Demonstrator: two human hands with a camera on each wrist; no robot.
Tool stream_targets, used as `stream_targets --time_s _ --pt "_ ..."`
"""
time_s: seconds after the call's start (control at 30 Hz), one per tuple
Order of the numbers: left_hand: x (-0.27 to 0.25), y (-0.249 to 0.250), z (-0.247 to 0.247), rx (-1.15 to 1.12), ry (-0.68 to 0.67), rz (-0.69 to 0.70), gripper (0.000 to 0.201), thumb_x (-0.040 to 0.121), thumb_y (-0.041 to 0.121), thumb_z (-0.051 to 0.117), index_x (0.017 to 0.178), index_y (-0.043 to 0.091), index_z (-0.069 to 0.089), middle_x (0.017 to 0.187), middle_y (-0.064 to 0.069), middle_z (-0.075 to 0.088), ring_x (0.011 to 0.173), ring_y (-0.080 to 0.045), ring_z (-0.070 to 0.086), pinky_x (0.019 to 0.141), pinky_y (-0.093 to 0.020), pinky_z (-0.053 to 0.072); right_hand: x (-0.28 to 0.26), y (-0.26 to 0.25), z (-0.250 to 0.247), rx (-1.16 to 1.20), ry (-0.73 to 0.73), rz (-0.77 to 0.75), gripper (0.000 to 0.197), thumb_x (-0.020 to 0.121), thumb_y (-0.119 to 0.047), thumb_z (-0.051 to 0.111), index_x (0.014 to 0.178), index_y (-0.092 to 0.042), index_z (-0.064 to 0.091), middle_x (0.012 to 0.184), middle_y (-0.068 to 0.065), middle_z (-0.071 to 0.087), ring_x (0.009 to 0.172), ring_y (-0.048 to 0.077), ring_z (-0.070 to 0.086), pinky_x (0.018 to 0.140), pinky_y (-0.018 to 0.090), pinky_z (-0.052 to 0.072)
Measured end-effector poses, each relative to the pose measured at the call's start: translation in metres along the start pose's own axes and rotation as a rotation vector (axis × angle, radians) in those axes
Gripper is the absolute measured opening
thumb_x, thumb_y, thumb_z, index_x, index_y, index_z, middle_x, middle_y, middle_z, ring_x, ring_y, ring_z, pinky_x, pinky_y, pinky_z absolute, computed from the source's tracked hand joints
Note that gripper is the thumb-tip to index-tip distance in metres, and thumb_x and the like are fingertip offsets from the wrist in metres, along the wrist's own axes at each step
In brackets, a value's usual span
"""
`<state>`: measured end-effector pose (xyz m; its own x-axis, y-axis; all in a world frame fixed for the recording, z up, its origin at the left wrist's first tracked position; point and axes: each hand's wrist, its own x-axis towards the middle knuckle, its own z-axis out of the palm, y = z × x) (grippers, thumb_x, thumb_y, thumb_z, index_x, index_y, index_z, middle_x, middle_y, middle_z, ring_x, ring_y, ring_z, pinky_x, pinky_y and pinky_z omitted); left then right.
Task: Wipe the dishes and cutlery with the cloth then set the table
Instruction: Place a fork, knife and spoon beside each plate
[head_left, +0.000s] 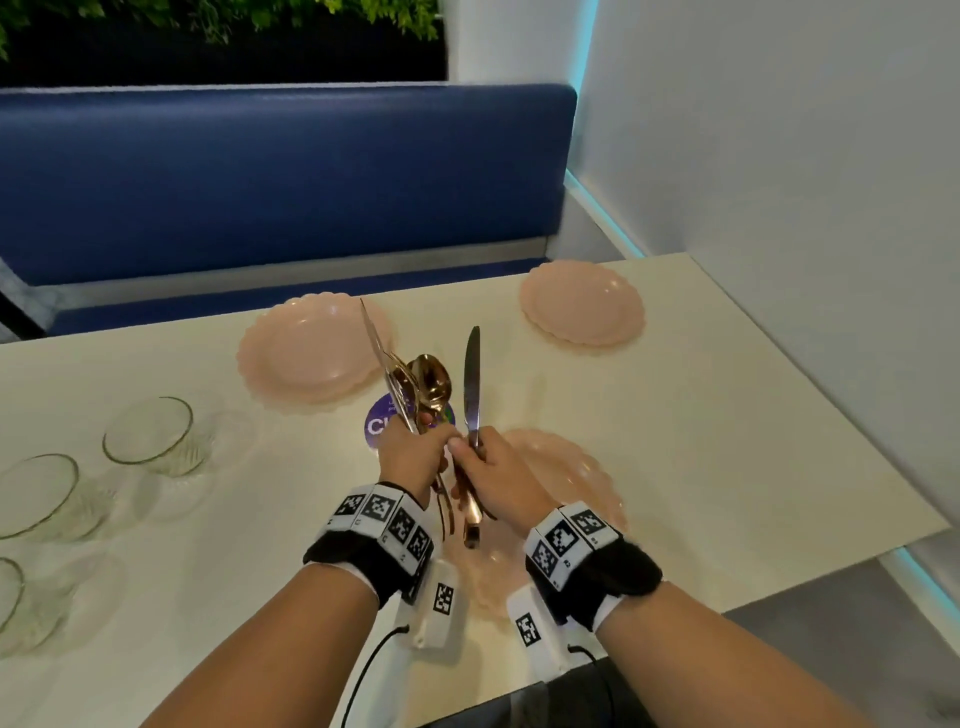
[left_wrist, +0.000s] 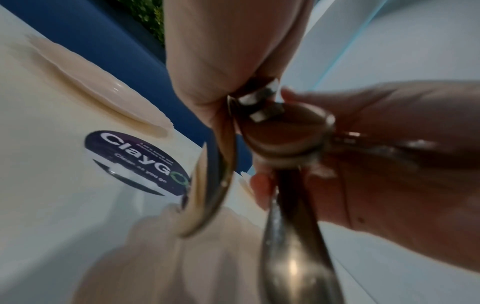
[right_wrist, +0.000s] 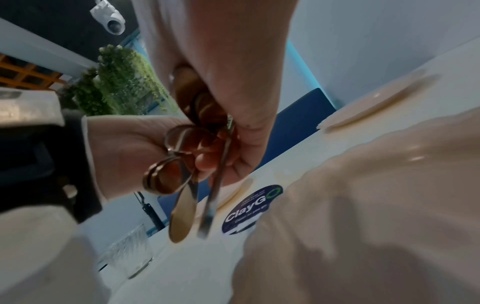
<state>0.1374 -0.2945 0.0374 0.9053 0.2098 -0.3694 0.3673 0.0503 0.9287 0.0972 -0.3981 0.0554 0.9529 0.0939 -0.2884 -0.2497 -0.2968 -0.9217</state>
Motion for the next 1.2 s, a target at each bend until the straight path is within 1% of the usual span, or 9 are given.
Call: stream_targets --time_s 0.1,0.17,0.23,0.37,0.5,0.63,0.77,0.97,1.2 --pt "0.000 0.002 0.020 -0.004 -0.045 0.012 0.019 0.073 -0.006 0.062 0.081 0.006 0.051 0.063 -0.008 0.053 0.049 -0.017 0.048 0.042 -0.022 0.040 0.000 0.006 -0.025 -0.066 0.057 -0.024 0.024 0.102 -0.024 0.033 0.102 -0.010 0.052 0.080 -0.002 0.055 0.071 0.007 0.053 0.069 0.016 0.045" --pt "0.001 0.003 0.033 -0.003 -0.072 0.026 0.020 0.074 -0.007 0.061 0.081 0.007 0.050 0.067 -0.011 0.055 0.052 -0.019 0.053 0.042 -0.021 0.042 -0.001 0.011 -0.043 -0.037 0.085 -0.012 0.027 0.102 -0.021 0.032 0.098 -0.009 0.056 0.085 0.002 0.057 0.078 0.013 0.053 0.078 0.027 0.046" --pt "0.002 0.004 0.043 -0.010 -0.082 0.016 0.022 0.075 -0.008 0.061 0.084 0.007 0.048 0.073 -0.013 0.057 0.056 -0.019 0.056 0.040 -0.017 0.043 -0.005 0.016 -0.068 0.066 0.119 0.031 0.027 0.101 -0.020 0.034 0.096 -0.008 0.057 0.080 0.005 0.055 0.076 0.018 0.055 0.073 0.035 0.051" --pt "0.001 0.004 0.055 -0.012 -0.118 0.006 0.024 0.078 -0.007 0.062 0.085 0.011 0.047 0.075 -0.012 0.057 0.058 -0.016 0.054 0.042 -0.018 0.043 -0.011 0.035 -0.133 0.103 0.312 0.093 0.021 0.100 -0.019 0.037 0.102 -0.006 0.054 0.071 0.002 0.046 0.061 0.014 0.046 0.050 0.026 0.047" --pt "-0.001 0.000 0.061 -0.012 -0.137 -0.009 0.023 0.081 -0.006 0.060 0.083 0.013 0.048 0.080 -0.016 0.058 0.063 -0.020 0.055 0.048 -0.023 0.045 -0.016 0.088 -0.172 -0.260 0.440 0.166 0.011 0.092 -0.015 0.054 0.099 -0.010 0.061 0.073 0.001 0.055 0.067 0.018 0.049 0.059 0.023 0.037" --pt "-0.007 -0.003 0.065 -0.024 -0.158 -0.019 0.025 0.083 -0.007 0.059 0.080 0.014 0.047 0.081 -0.014 0.057 0.066 -0.020 0.058 0.045 -0.017 0.047 -0.025 0.134 -0.164 -0.480 0.430 0.245 0.026 0.092 -0.008 0.052 0.115 -0.004 0.063 0.103 0.017 0.062 0.095 0.029 0.058 0.076 0.025 0.039" --pt "-0.012 -0.003 0.066 -0.017 -0.165 -0.019 0.025 0.082 -0.006 0.060 0.079 0.015 0.046 0.077 -0.012 0.056 0.066 -0.020 0.057 0.047 -0.020 0.046 -0.025 0.156 -0.143 -0.636 0.446 0.219 0.028 0.093 -0.011 0.048 0.116 -0.010 0.064 0.096 0.015 0.060 0.090 0.032 0.058 0.080 0.041 0.051" --pt "-0.024 -0.001 0.063 -0.005 -0.207 -0.002 0.026 0.082 -0.005 0.061 0.078 0.015 0.044 0.072 -0.010 0.053 0.057 -0.015 0.049 0.045 -0.020 0.041 -0.031 0.163 -0.136 -0.687 0.492 0.140 0.029 0.093 -0.008 0.049 0.119 -0.008 0.060 0.105 0.013 0.053 0.097 0.028 0.050 0.081 0.038 0.047" --pt "-0.035 0.000 0.059 -0.042 -0.258 -0.015 0.026 0.082 -0.005 0.063 0.080 0.015 0.045 0.077 -0.015 0.053 0.067 -0.023 0.050 0.055 -0.028 0.040 -0.034 0.166 -0.137 -0.684 0.485 0.161 0.029 0.095 -0.011 0.047 0.120 -0.008 0.061 0.104 0.012 0.054 0.097 0.028 0.050 0.083 0.038 0.047"
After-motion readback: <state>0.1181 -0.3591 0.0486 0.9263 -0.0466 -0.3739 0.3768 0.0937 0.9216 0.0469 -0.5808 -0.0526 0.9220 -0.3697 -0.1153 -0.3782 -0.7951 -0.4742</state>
